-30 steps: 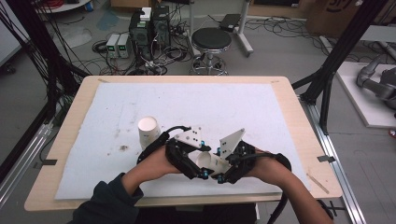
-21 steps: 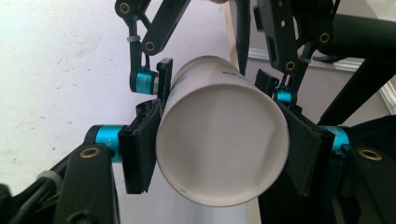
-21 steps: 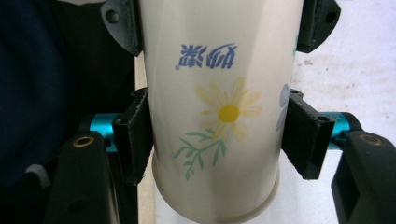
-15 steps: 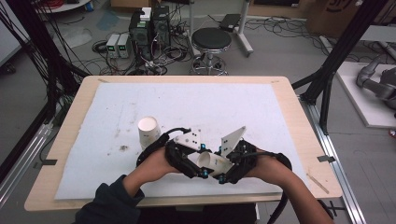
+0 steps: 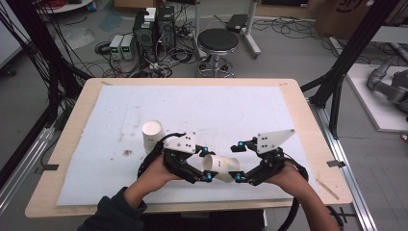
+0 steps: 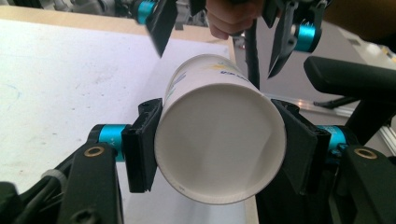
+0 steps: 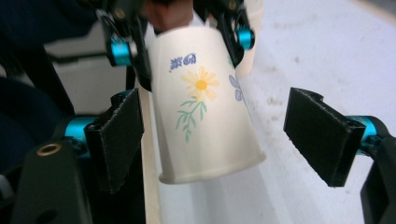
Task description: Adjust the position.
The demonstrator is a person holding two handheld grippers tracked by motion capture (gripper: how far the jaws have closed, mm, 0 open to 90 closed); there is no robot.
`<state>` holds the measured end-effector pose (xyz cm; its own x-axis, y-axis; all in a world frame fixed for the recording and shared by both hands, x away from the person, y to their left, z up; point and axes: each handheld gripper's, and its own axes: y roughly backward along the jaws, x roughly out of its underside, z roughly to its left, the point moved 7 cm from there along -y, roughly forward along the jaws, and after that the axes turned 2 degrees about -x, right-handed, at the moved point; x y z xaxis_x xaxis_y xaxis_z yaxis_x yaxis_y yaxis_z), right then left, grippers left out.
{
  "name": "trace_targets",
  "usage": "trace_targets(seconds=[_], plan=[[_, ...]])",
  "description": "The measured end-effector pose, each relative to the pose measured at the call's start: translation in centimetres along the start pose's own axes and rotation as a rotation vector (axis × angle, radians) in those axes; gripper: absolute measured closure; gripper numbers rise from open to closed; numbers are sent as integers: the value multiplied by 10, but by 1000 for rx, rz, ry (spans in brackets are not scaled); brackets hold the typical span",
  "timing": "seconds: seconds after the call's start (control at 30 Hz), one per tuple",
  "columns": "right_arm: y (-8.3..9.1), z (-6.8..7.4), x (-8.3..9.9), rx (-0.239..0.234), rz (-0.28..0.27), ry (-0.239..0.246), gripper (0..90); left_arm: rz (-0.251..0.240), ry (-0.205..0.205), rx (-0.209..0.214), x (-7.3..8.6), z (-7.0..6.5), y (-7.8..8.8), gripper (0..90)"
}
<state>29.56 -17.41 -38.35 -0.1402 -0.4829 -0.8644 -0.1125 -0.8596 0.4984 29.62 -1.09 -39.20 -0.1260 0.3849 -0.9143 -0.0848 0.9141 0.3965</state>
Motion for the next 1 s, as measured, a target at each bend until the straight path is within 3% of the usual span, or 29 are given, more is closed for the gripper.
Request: trace_targets(seconds=[0.2, 0.33, 0.53, 0.8, 1.0], plan=[[7, 3, 11, 35, -116, -18, 205, -68, 23, -11, 3, 0, 5, 375], [8, 4, 21, 67, -173, -44, 200, -103, 16, -13, 6, -1, 8, 375], [3, 9, 34, 63, -210, -58, 200, -160, 21, -16, 6, -2, 12, 375], [-1, 9, 41, 41, -228, -67, 200, -184, 19, -14, 5, -3, 16, 375], [-1, 9, 40, 27, -231, -70, 200, -195, 7, 13, 3, -6, 14, 375]])
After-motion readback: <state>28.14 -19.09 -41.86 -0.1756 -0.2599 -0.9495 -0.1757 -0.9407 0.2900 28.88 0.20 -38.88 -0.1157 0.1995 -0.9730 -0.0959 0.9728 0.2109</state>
